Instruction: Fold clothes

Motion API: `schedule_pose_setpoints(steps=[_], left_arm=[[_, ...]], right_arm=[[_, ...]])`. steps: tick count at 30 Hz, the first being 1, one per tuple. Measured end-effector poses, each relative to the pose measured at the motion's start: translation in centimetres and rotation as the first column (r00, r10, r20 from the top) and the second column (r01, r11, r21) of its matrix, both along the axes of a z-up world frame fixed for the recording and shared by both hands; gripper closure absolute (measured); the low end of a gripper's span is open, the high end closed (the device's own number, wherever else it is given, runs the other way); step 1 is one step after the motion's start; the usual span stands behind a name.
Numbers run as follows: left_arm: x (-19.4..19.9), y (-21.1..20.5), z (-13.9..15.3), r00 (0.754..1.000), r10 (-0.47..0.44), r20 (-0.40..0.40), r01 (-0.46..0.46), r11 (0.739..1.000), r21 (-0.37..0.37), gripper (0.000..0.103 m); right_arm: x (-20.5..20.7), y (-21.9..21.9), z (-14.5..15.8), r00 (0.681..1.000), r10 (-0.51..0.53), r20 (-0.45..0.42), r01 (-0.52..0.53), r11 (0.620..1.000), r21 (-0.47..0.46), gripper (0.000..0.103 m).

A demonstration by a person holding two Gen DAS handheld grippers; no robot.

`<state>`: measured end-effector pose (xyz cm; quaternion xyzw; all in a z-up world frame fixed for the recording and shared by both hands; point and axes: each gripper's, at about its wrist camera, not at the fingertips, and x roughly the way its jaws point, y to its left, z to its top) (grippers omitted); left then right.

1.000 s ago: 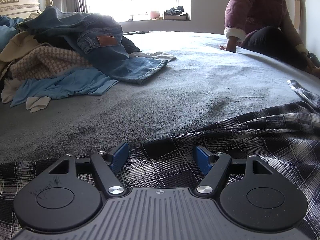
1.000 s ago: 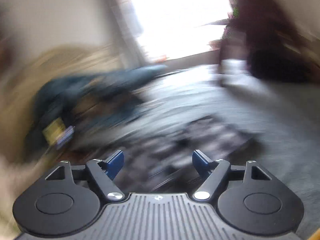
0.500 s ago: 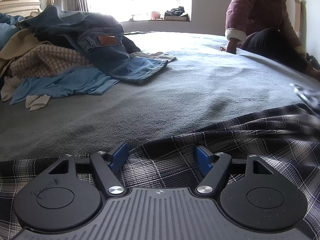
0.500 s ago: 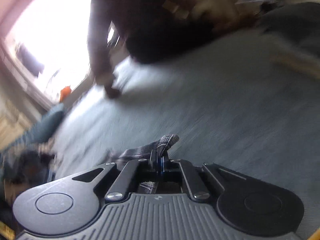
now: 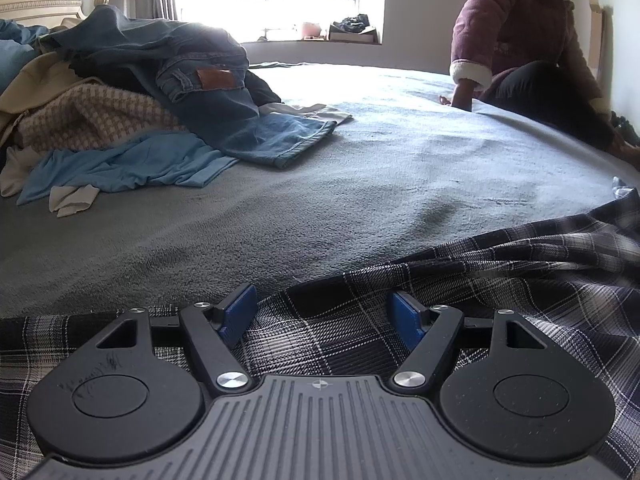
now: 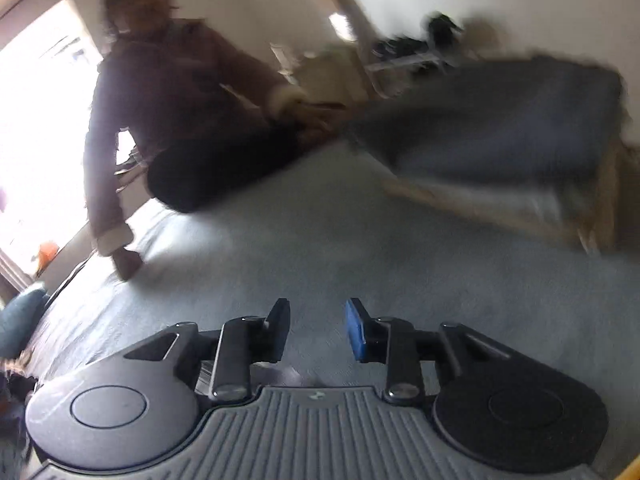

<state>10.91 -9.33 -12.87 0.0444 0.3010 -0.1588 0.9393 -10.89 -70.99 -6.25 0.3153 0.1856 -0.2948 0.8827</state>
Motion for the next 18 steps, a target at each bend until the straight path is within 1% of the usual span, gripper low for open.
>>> schedule_pose_setpoints(steps=[1,2,3,4,5,6,8,11,14,17,18], left_arm=[[0.0,0.0,0.0,1.0,0.0,0.0,0.0,1.0,0.001,0.03],[0.0,0.0,0.0,1.0,0.0,0.001,0.0,1.0,0.002,0.03],[0.0,0.0,0.0,1.0,0.0,0.001,0.0,1.0,0.002,0.03],[0.1,0.0,0.0,1.0,0.0,0.001,0.0,1.0,0.003,0.03],[0.1,0.0,0.0,1.0,0.0,0.001,0.0,1.0,0.004,0.03],[0.1,0.0,0.0,1.0,0.0,0.002,0.0,1.0,0.006,0.03],[0.1,0.0,0.0,1.0,0.0,0.002,0.0,1.0,0.008,0.03],[0.0,0.0,0.0,1.0,0.001,0.002,-0.001,1.0,0.008,0.03],[0.0,0.0,0.0,1.0,0.001,0.004,-0.001,1.0,0.008,0.03],[0.0,0.0,0.0,1.0,0.001,0.006,-0.001,1.0,0.005,0.03],[0.0,0.0,-0.1,1.0,0.002,0.007,-0.002,1.0,0.005,0.029]], right_arm=[[1.6,0.0,0.4,0.998,0.069,-0.011,-0.07,0.997,-0.014,0.058],[3.5,0.1,0.6,0.988,0.149,-0.029,-0.149,0.989,-0.017,0.057],[5.9,0.3,0.4,0.972,0.232,-0.037,-0.233,0.972,-0.011,0.057],[8.3,0.4,0.1,0.948,0.314,-0.044,-0.314,0.949,-0.003,0.051],[10.7,0.6,-0.1,0.918,0.393,-0.05,-0.394,0.919,0.005,0.046],[13.0,0.7,-0.3,0.884,0.463,-0.057,-0.464,0.886,0.011,0.046],[17.0,0.6,-0.7,0.844,0.528,-0.089,-0.53,0.848,0.003,0.046],[21.3,-0.3,-1.7,0.801,0.585,-0.13,-0.585,0.81,0.044,0.045],[23.4,-0.7,-2.9,0.772,0.61,-0.179,-0.607,0.791,0.078,0.044],[22.3,0.0,-2.8,0.759,0.628,-0.174,-0.624,0.777,0.081,0.046],[22.0,0.3,-2.7,0.751,0.638,-0.173,-0.634,0.769,0.085,0.06]])
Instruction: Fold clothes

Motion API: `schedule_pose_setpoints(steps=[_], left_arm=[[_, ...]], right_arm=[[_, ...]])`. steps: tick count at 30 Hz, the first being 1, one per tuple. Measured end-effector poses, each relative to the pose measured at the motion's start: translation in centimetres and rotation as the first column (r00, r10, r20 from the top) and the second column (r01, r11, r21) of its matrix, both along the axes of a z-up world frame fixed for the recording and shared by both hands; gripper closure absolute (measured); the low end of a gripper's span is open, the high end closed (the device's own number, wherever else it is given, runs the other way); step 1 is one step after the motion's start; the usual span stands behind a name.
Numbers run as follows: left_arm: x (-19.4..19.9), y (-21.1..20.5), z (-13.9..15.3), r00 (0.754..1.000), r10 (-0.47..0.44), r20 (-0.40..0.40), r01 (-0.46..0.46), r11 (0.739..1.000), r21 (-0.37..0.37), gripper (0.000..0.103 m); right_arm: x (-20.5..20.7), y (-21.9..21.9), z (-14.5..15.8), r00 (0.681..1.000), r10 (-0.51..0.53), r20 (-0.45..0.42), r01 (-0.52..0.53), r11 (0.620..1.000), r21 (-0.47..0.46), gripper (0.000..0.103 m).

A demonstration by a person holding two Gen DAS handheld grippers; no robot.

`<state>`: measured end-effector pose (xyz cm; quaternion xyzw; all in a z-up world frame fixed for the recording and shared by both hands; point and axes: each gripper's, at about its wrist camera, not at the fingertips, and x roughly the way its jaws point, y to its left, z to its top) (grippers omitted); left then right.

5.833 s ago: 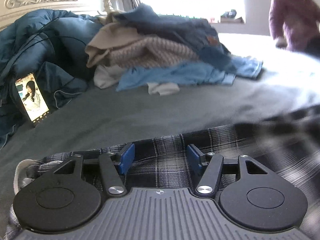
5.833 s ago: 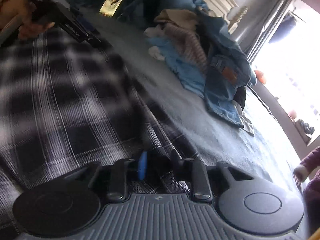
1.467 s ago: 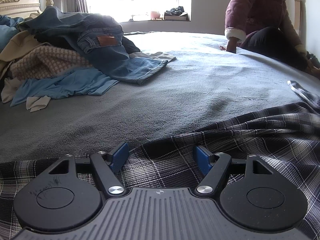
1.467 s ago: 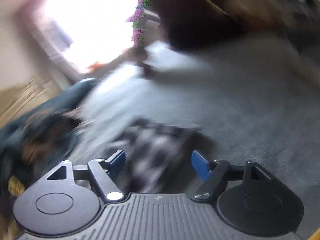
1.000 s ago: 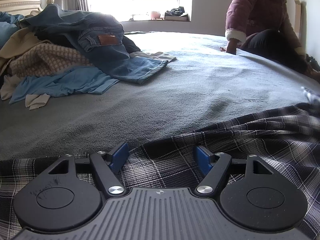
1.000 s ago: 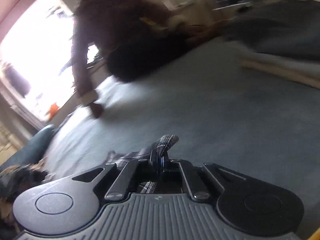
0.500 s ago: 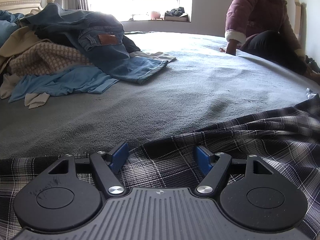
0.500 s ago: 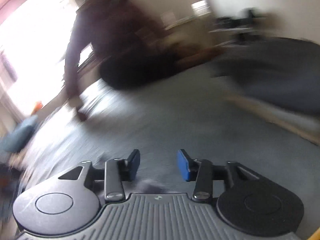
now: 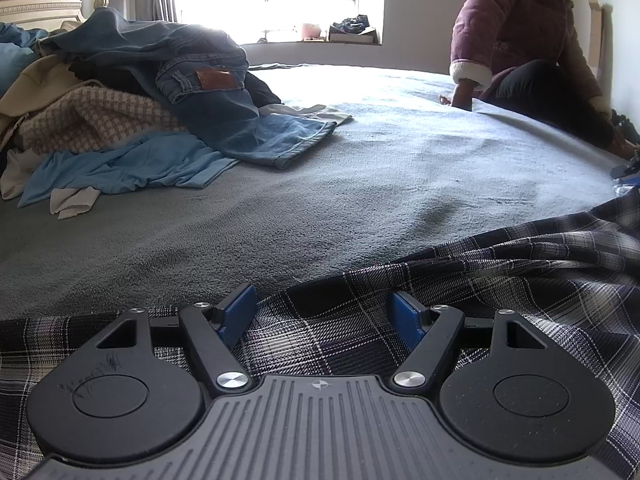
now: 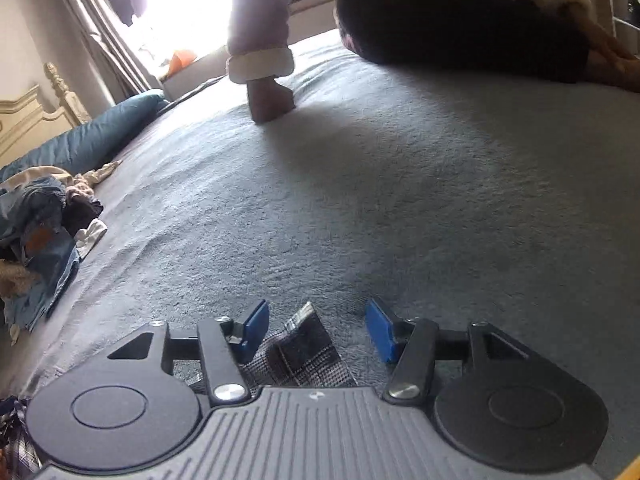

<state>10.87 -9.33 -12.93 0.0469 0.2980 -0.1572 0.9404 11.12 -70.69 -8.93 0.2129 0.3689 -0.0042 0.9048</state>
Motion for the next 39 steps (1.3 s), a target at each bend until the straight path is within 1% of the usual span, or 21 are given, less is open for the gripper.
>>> schedule_pose_setpoints(steps=[1,2,5,9,11,16,18,20,22,23,24,26,27,28,29,31,33,35,36,37,39], left_arm=[[0.0,0.0,0.0,1.0,0.0,0.001,0.0,1.0,-0.001,0.029],[0.0,0.0,0.0,1.0,0.001,0.002,-0.001,1.0,-0.002,0.029],[-0.1,0.0,0.0,1.0,0.001,0.004,-0.001,1.0,-0.005,0.029],[0.0,0.0,0.0,1.0,0.001,0.005,-0.001,1.0,-0.005,0.029],[0.0,0.0,0.0,1.0,0.002,0.005,-0.002,1.0,-0.005,0.029],[-0.1,0.0,0.0,1.0,0.003,0.007,-0.003,1.0,-0.002,0.029],[-0.1,0.0,0.0,1.0,0.004,0.007,-0.004,1.0,-0.003,0.029],[-0.1,0.1,0.0,1.0,0.004,0.006,-0.004,1.0,-0.006,0.029],[0.0,0.1,0.0,1.0,0.004,0.005,-0.004,1.0,-0.009,0.029],[-0.1,0.1,0.0,1.0,0.004,0.005,-0.004,1.0,-0.009,0.029],[-0.1,0.1,-0.1,1.0,0.004,0.005,-0.004,1.0,-0.01,0.029],[-0.1,0.1,-0.1,1.0,0.005,0.005,-0.004,1.0,-0.011,0.029],[-0.1,0.1,-0.1,1.0,0.005,0.005,-0.005,1.0,-0.011,0.029],[-0.1,0.1,-0.1,1.0,0.005,0.006,-0.005,1.0,-0.012,0.029],[-0.1,0.1,-0.1,1.0,0.005,0.006,-0.005,1.0,-0.012,0.029],[-0.1,0.1,-0.1,1.0,0.005,0.006,-0.005,1.0,-0.012,0.029],[-0.1,0.1,-0.1,1.0,0.005,0.005,-0.005,1.0,-0.011,0.028],[-0.1,0.0,-0.1,1.0,0.005,0.004,-0.005,1.0,-0.009,0.028],[-0.1,0.0,0.0,1.0,0.005,0.004,-0.005,1.0,-0.008,0.028],[-0.1,0.0,0.0,1.0,0.005,0.003,-0.005,1.0,-0.007,0.028],[-0.1,0.1,0.0,1.0,0.004,0.003,-0.004,1.0,-0.008,0.028]], right_arm=[[-0.3,0.3,0.2,1.0,0.013,-0.002,-0.013,1.0,0.004,0.093],[-0.6,0.6,0.3,1.0,0.022,-0.001,-0.022,1.0,0.004,0.098],[-1.5,1.5,1.0,0.999,0.007,0.031,-0.005,0.999,-0.044,0.099],[-2.6,0.5,1.8,0.982,-0.146,0.118,0.159,0.981,-0.109,0.099],[-2.7,-0.4,1.0,0.967,-0.22,0.132,0.234,0.967,-0.101,0.099],[-2.6,-0.8,-1.6,0.953,-0.28,0.114,0.293,0.949,-0.116,0.1],[-2.7,-0.8,-1.2,0.941,-0.317,0.119,0.333,0.931,-0.151,0.1],[-3.3,-0.8,-0.2,0.908,-0.396,0.135,0.418,0.881,-0.222,0.099],[-4.7,-0.8,1.3,0.88,-0.433,0.193,0.468,0.858,-0.21,0.097],[-5.5,-0.1,2.5,0.885,-0.404,0.233,0.449,0.871,-0.198,0.097],[-5.9,1.4,3.6,0.91,-0.325,0.258,0.381,0.901,-0.206,0.097],[-5.8,5.9,5.1,0.964,-0.078,0.256,0.143,0.959,-0.247,0.095],[-5.5,8.5,5.0,0.974,0.063,0.216,-0.005,0.965,-0.261,0.095],[-5.2,11.1,4.9,0.964,0.203,0.174,-0.152,0.951,-0.269,0.093],[-4.9,13.5,4.7,0.935,0.329,0.131,-0.285,0.919,-0.271,0.093],[-3.7,16.1,2.8,0.911,0.412,0.021,-0.39,0.877,-0.28,0.094],[-2.2,15.3,1.0,0.942,0.327,-0.07,-0.331,0.881,-0.338,0.094],[-2.6,11.0,1.6,0.992,0.113,-0.056,-0.126,0.923,-0.363,0.095],[-3.3,8.7,2.4,0.999,-0.005,-0.038,-0.009,0.929,-0.37,0.093],[-4.7,7.3,3.6,0.997,-0.083,-0.01,0.071,0.904,-0.421,0.088],[-9.7,5.5,7.3,0.99,-0.112,0.081,0.138,0.839,-0.527,0.088]])
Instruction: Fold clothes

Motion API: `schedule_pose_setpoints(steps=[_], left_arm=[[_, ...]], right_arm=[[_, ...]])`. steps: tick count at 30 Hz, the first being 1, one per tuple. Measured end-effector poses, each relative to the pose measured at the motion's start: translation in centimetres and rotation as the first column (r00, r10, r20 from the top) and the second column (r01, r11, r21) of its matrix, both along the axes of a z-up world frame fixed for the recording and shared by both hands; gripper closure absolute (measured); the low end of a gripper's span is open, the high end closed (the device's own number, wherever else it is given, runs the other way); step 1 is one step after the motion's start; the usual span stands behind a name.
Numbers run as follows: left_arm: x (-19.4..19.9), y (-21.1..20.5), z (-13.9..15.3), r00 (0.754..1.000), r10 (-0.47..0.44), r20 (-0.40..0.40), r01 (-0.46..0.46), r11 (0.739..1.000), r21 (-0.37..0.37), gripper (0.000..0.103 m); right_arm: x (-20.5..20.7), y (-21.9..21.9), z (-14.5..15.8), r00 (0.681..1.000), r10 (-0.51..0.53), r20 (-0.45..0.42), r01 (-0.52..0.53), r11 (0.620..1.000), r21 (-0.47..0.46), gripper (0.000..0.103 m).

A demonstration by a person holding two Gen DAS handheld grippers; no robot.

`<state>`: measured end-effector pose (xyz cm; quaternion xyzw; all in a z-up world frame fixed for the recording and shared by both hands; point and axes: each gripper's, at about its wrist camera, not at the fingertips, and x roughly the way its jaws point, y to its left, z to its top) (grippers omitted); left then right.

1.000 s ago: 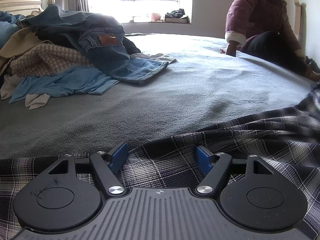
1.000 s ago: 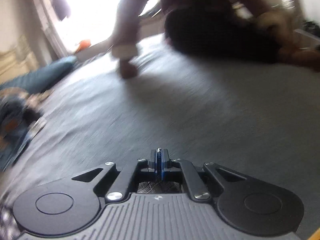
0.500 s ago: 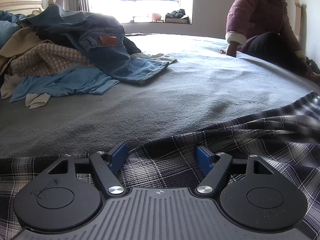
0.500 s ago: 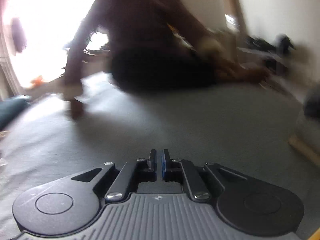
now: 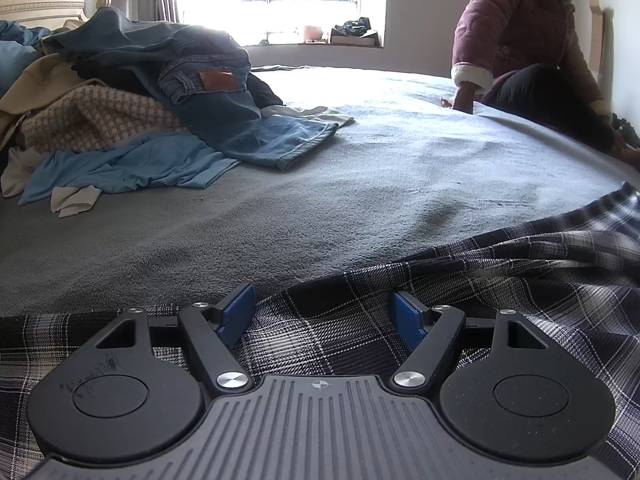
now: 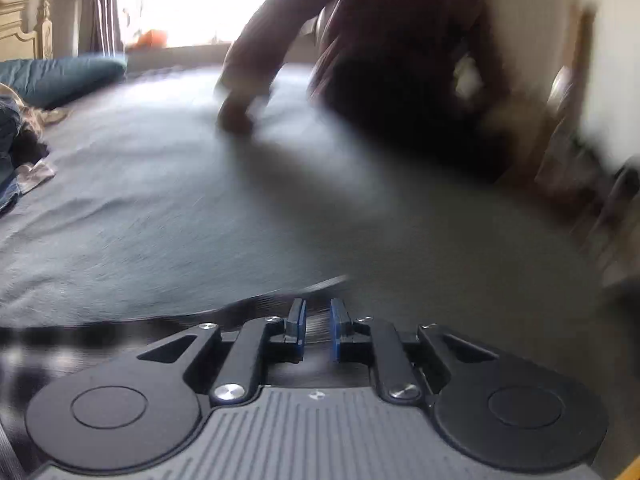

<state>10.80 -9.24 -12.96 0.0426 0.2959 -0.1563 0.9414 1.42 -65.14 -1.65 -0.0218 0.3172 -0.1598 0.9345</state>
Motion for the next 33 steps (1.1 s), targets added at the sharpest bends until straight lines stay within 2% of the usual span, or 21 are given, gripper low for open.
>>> schedule_pose_setpoints(steps=[2,4,7,10,12,16,18,20,21,22,25,27,28,30,32,33], left_arm=[[0.0,0.0,0.0,1.0,0.0,0.0,0.0,1.0,0.002,0.028],[0.0,0.0,0.0,1.0,0.0,-0.001,0.0,1.0,0.004,0.028],[0.0,-0.1,0.0,1.0,0.0,0.0,0.0,1.0,0.007,0.028],[0.0,-0.1,0.0,1.0,0.001,0.0,-0.001,1.0,0.012,0.028],[0.0,-0.1,0.0,1.0,0.002,0.0,-0.002,1.0,0.013,0.028],[0.1,-0.1,0.0,1.0,0.002,-0.003,-0.002,1.0,0.012,0.028],[0.1,-0.1,0.0,1.0,0.002,-0.004,-0.002,1.0,0.013,0.028],[0.1,-0.1,0.0,1.0,0.003,-0.004,-0.003,1.0,0.014,0.028],[0.1,-0.1,0.0,1.0,0.003,-0.004,-0.003,1.0,0.013,0.028],[0.1,-0.1,0.0,1.0,0.004,-0.004,-0.004,1.0,0.013,0.028],[0.1,-0.1,0.0,1.0,0.004,-0.003,-0.004,1.0,0.01,0.028],[0.2,0.0,0.0,1.0,0.003,-0.003,-0.003,1.0,0.007,0.028],[0.2,0.0,0.0,1.0,0.003,-0.003,-0.003,1.0,0.006,0.028],[0.2,0.0,0.0,1.0,0.004,-0.003,-0.004,1.0,0.005,0.028],[0.1,0.0,0.0,1.0,0.004,-0.002,-0.004,1.0,0.005,0.028],[0.2,0.0,0.0,1.0,0.004,-0.003,-0.004,1.0,0.005,0.028]], right_arm=[[-5.4,0.3,3.4,0.998,0.018,0.064,-0.015,0.998,-0.058,0.084],[-11.2,1.7,6.5,0.99,0.08,0.118,-0.07,0.994,-0.084,0.079],[-18.5,6.8,7.9,0.967,0.226,0.114,-0.212,0.97,-0.122,0.069],[-23.7,14.5,5.1,0.927,0.372,0.047,-0.36,0.918,-0.166,0.068],[-25.1,18.9,2.3,0.889,0.458,-0.005,-0.455,0.88,-0.137,0.068],[-26.2,26.0,-3.0,0.802,0.581,-0.141,-0.597,0.788,-0.15,0.068],[-25.6,27.1,-5.6,0.783,0.574,-0.238,-0.617,0.766,-0.181,0.07],[-25.2,26.4,-7.4,0.795,0.53,-0.293,-0.595,0.776,-0.209,0.076],[-25.0,25.5,-7.0,0.802,0.531,-0.275,-0.584,0.795,-0.166,0.085],[-24.5,24.5,-6.2,0.822,0.518,-0.236,-0.554,0.824,-0.12,0.099],[-23.6,19.5,-2.9,0.902,0.428,-0.06,-0.427,0.904,0.027,0.099],[-23.3,14.5,-1.0,0.952,0.294,0.078,-0.304,0.937,0.171,0.099],[-23.1,11.8,-0.7,0.969,0.21,0.128,-0.236,0.944,0.233,0.099],[-22.5,6.1,-1.1,0.985,0.047,0.169,-0.111,0.914,0.391,0.098],[-22.3,1.8,-2.8,0.983,-0.118,0.14,0.044,0.895,0.444,0.091],[-22.2,0.3,-3.7,0.979,-0.173,0.103,0.111,0.891,0.44,0.087]])
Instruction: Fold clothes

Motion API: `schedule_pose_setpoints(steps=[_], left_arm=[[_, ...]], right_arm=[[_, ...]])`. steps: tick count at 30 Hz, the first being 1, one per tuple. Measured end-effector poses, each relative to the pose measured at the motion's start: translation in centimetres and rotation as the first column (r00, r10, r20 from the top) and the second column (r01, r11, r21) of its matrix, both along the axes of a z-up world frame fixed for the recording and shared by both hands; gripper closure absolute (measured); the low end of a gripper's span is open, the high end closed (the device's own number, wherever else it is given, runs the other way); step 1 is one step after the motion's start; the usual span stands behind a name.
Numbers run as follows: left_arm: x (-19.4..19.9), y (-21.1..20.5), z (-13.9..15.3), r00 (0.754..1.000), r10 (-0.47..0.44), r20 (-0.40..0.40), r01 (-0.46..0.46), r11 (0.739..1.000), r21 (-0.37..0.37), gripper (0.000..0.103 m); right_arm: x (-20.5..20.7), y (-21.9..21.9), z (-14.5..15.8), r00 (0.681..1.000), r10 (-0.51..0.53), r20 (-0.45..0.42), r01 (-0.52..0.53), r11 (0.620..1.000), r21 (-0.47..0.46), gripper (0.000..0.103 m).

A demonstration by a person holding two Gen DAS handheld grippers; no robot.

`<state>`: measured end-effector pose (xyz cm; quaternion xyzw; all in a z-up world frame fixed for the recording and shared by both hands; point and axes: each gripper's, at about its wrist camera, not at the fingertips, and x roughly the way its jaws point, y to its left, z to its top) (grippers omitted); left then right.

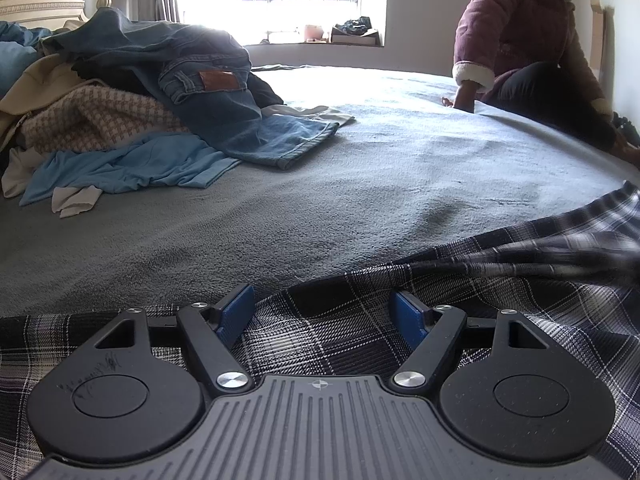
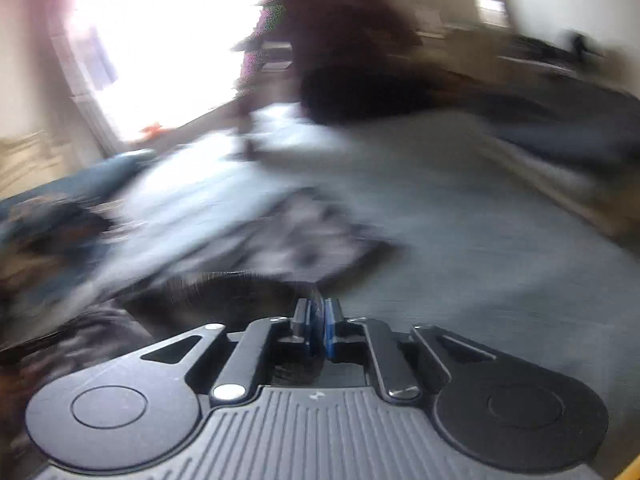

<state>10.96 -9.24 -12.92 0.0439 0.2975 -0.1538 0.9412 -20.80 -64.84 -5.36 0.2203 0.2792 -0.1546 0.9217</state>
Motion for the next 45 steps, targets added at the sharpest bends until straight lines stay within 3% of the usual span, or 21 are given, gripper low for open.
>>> schedule_pose_setpoints(steps=[2,6,7,11,17,24,27,32,37,45], left_arm=[[0.0,0.0,0.0,1.0,0.0,0.0,0.0,1.0,0.0,0.028],[0.1,0.2,0.0,1.0,0.0,-0.002,0.0,1.0,-0.001,0.027],[0.1,0.3,0.0,1.0,0.0,-0.002,0.0,1.0,-0.001,0.027],[0.0,0.0,0.0,1.0,0.001,-0.001,-0.001,1.0,0.003,0.027],[0.0,0.0,0.0,1.0,0.001,-0.001,-0.001,1.0,0.004,0.027],[0.0,0.0,0.0,1.0,0.001,-0.001,-0.001,1.0,0.005,0.027],[0.0,-0.1,0.0,1.0,0.002,0.0,-0.002,1.0,0.005,0.027],[0.0,-0.1,0.0,1.0,0.003,0.002,-0.003,1.0,0.004,0.027],[0.0,0.0,0.0,1.0,0.003,0.002,-0.003,1.0,0.003,0.026],[-0.1,-0.1,0.0,1.0,0.005,0.005,-0.005,1.0,0.008,0.026]], right_arm=[[-0.3,-2.1,-1.3,0.993,-0.097,-0.071,0.097,0.995,0.002,0.076],[-2.0,-2.3,-0.8,0.993,-0.122,0.006,0.121,0.992,0.036,0.072],[-1.7,-1.5,-0.2,0.996,-0.08,0.027,0.079,0.997,0.017,0.062],[1.0,0.7,1.3,0.991,0.095,0.094,-0.094,0.996,-0.008,0.043],[6.6,-0.2,0.5,0.984,0.167,0.062,-0.171,0.984,0.058,0.042],[10.0,-1.4,-2.1,0.979,0.202,0.006,-0.202,0.976,0.086,0.043],[9.7,-0.9,-2.4,0.97,0.242,-0.01,-0.24,0.968,0.078,0.05],[9.4,0.6,-2.1,0.958,0.284,-0.048,-0.284,0.959,-0.008,0.081],[8.5,2.2,-0.6,0.954,0.297,-0.03,-0.299,0.95,-0.093,0.096],[8.7,2.4,3.7,0.976,0.21,0.049,-0.193,0.951,-0.24,0.099]])
